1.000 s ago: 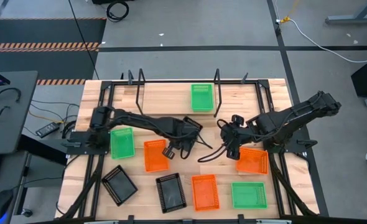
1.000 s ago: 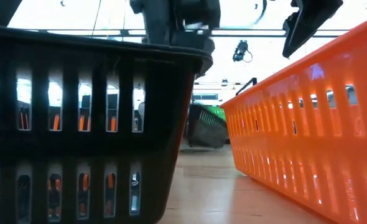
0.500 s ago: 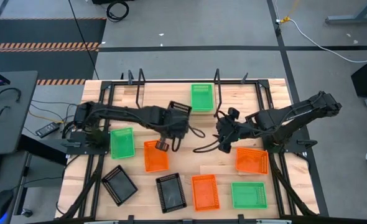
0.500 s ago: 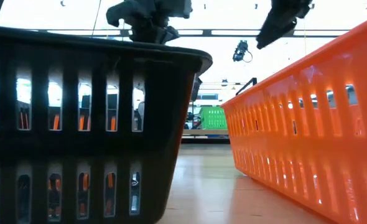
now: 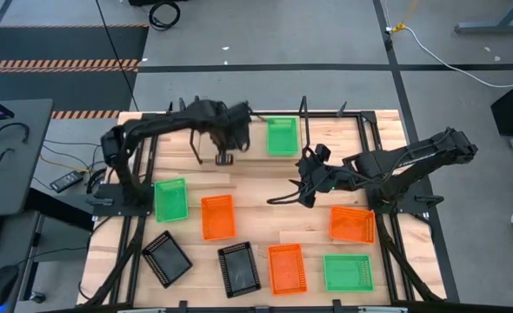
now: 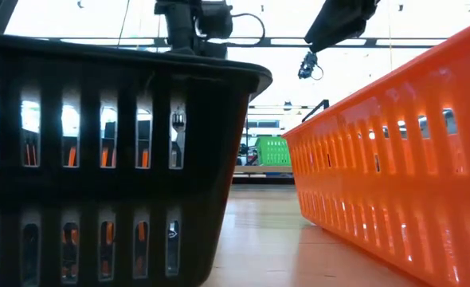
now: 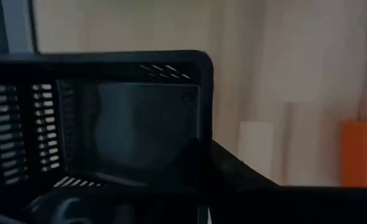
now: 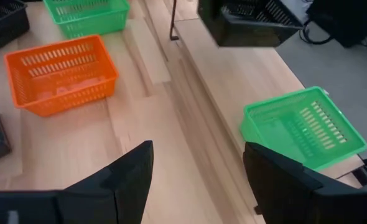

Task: Stack baskets on shelf by color
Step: Put the top black bin on the shelf

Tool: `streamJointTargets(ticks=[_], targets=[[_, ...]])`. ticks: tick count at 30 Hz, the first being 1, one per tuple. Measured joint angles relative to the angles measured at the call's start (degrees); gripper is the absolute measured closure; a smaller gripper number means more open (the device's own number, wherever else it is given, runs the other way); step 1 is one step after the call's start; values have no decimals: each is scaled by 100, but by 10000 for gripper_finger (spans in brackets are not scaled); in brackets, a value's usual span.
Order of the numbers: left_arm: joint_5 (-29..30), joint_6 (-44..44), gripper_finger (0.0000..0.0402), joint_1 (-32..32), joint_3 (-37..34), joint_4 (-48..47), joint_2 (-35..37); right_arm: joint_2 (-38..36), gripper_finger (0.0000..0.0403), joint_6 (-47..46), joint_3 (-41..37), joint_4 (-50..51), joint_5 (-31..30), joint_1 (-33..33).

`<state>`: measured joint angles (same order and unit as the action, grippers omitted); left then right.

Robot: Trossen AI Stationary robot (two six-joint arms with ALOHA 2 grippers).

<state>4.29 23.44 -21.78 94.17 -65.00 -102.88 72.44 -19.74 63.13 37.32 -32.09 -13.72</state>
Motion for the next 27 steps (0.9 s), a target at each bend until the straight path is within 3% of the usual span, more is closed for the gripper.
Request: streamJointTargets(ticks=[8,17,27], targets=[[-76,453,391,-8,0,1065,6,2,149,43,0,248,15,2],[7,258,392,-18,-9,1021,-765,2,149,45,0,226,19,24],[72,27,392,39,-4,1295,-1053,4,149,153,-2,218,19,24]])
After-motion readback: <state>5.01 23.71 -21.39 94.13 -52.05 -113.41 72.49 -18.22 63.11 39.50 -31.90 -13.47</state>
